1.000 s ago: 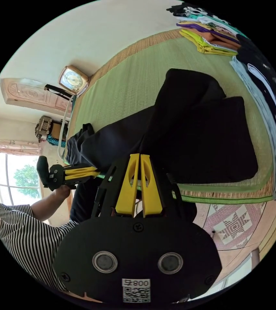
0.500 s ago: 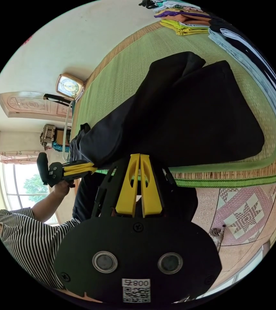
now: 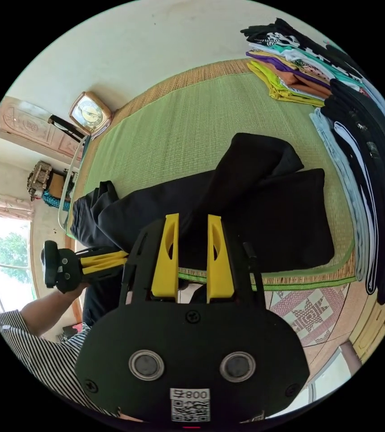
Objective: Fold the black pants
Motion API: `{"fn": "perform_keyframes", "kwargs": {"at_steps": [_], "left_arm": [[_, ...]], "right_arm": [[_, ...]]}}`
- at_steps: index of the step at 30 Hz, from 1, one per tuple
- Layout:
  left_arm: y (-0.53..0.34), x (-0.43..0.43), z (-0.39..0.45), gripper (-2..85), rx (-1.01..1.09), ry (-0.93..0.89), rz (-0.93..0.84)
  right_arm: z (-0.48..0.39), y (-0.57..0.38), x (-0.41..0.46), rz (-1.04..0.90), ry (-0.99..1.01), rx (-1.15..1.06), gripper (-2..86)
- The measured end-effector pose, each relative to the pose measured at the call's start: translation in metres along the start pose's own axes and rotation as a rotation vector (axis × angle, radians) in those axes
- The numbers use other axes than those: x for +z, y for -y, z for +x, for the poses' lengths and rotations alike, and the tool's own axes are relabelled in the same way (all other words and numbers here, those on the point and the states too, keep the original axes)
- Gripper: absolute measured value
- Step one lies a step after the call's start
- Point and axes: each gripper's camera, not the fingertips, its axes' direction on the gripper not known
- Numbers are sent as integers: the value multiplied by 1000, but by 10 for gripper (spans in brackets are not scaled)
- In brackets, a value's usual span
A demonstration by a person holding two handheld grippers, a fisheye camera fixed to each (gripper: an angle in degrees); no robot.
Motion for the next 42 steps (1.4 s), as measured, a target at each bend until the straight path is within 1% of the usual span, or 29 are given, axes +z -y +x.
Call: {"fn": "perform_keyframes", "kwargs": {"at_steps": [1,3,5,7,12,17,20,22,23,26,29,31,34,37,40,42], "left_arm": [[0,-2,1,16,7,11,-3],[0,-4,1,16,18,25,-3],[-1,-9,0,16,24,30,1],[-4,-17,-4,17,23,23,23],[-9,-29,-16,20,28,-12,53],[-14,-43,-31,16,3,-24,96],[-19,-54,-47,10,-45,-78,170],[-18,-64,-60,11,-53,-189,256],[-16,-65,-63,12,-57,-213,274],[12,-62,-77,25,-49,-304,307],[61,-47,-94,52,-52,-442,321],[108,-25,-111,71,-99,-569,281],[156,1,-133,76,-191,-681,248],[190,11,-147,67,-245,-683,248],[215,21,-151,41,-254,-692,200],[222,22,-153,30,-260,-704,204]], "right_arm": [[1,2,4,-9,-9,5,87],[10,5,23,-88,-46,49,71],[23,-2,31,-114,-24,77,54],[38,-16,30,-97,9,96,44],[86,-50,26,-58,224,177,26],[114,-66,27,-31,345,235,21],[127,-68,29,-42,391,239,18],[134,-68,30,-58,405,235,17],[137,-68,30,-66,413,232,16],[145,-71,30,-75,425,227,15],[150,-74,27,-73,432,222,14],[154,-77,24,-67,437,223,13],[165,-82,12,-31,436,225,10],[182,-84,-5,17,405,227,7],[206,-78,-18,72,363,249,4],[223,-67,-25,108,347,256,2]]}}
